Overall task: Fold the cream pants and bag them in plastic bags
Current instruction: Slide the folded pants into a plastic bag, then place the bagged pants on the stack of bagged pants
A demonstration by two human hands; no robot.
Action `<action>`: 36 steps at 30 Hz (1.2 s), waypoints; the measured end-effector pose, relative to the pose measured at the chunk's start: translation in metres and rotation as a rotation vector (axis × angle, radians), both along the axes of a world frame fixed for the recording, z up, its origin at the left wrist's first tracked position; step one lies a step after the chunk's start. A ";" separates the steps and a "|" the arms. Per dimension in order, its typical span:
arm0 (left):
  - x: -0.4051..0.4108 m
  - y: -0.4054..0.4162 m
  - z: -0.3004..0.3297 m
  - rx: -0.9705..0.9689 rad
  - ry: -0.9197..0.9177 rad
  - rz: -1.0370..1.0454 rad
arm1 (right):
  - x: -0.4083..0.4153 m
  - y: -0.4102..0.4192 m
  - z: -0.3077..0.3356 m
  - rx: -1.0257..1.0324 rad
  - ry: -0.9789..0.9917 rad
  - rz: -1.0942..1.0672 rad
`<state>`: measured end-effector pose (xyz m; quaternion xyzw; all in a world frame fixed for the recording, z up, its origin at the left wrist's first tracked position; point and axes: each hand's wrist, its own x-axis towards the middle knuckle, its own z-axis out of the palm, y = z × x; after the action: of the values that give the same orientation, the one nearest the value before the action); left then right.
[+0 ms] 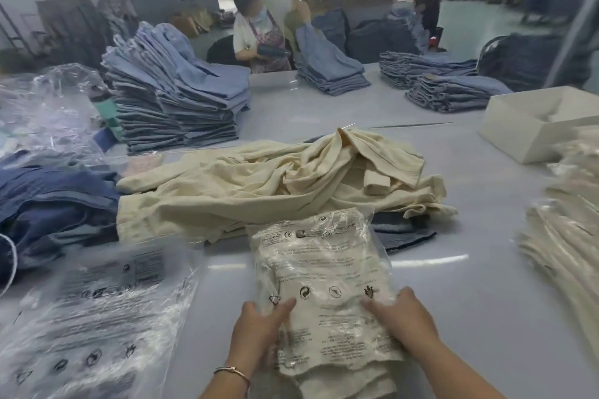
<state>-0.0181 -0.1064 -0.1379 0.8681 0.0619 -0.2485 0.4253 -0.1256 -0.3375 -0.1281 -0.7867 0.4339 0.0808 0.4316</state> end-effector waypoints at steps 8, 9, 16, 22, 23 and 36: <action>-0.003 -0.003 0.029 -0.729 0.677 0.012 | -0.020 -0.014 0.027 0.874 -0.239 -0.148; -0.006 -0.008 0.037 -0.796 0.666 0.025 | -0.023 -0.017 0.034 0.882 -0.261 -0.153; -0.036 -0.089 0.132 -1.050 0.198 0.027 | -0.072 -0.083 0.148 0.622 -0.566 -0.098; -0.113 -0.240 0.269 -1.202 -0.255 -0.207 | -0.163 -0.202 0.286 -0.035 -0.742 -0.092; -0.124 -0.266 0.283 -1.245 -0.266 -0.266 | -0.176 -0.225 0.305 -0.229 -0.725 -0.127; -0.221 -0.543 0.292 -0.793 -0.064 -0.802 | -0.291 -0.465 0.333 -1.071 -0.051 -0.355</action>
<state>-0.2390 -0.6494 0.1543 0.6044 -0.3837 -0.3686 0.5929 -0.4165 -0.8022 0.2046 -0.8125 0.5295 -0.2437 -0.0106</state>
